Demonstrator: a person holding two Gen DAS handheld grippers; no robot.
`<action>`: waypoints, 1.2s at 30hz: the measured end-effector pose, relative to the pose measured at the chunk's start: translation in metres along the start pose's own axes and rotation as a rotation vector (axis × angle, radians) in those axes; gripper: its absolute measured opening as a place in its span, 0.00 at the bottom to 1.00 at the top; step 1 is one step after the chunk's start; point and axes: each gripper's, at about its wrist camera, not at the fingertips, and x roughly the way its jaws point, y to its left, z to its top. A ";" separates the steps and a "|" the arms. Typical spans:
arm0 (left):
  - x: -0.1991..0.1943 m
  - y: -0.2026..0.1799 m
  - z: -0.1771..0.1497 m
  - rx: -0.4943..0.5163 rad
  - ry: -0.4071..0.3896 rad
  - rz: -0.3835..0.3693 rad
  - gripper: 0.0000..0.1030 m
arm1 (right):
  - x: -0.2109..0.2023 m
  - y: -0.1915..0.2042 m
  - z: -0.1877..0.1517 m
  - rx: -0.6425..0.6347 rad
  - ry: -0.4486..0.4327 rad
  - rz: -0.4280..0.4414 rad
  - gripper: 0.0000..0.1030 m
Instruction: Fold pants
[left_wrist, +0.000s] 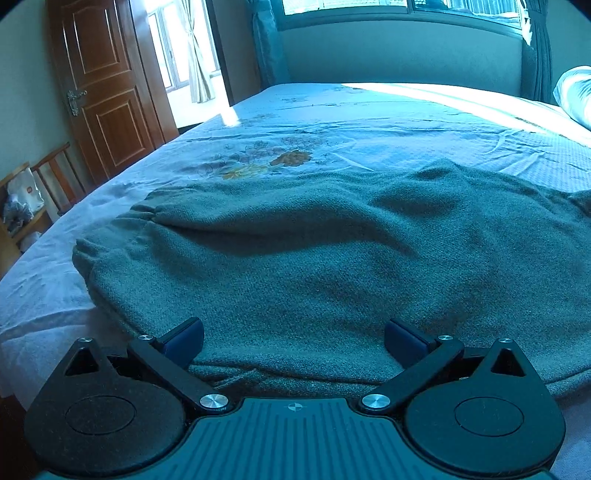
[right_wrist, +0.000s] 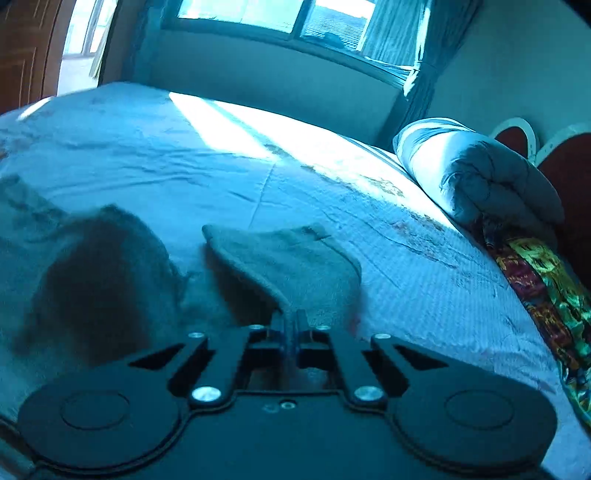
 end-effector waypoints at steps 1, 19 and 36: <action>0.000 0.001 -0.001 0.000 -0.005 -0.004 1.00 | -0.018 -0.018 0.002 0.104 -0.052 0.023 0.00; 0.002 -0.001 -0.005 -0.007 -0.022 -0.006 1.00 | -0.050 -0.039 -0.080 -0.100 0.046 -0.090 0.46; 0.003 0.001 -0.004 -0.003 -0.016 -0.022 1.00 | -0.091 -0.097 -0.003 0.189 -0.228 -0.025 0.00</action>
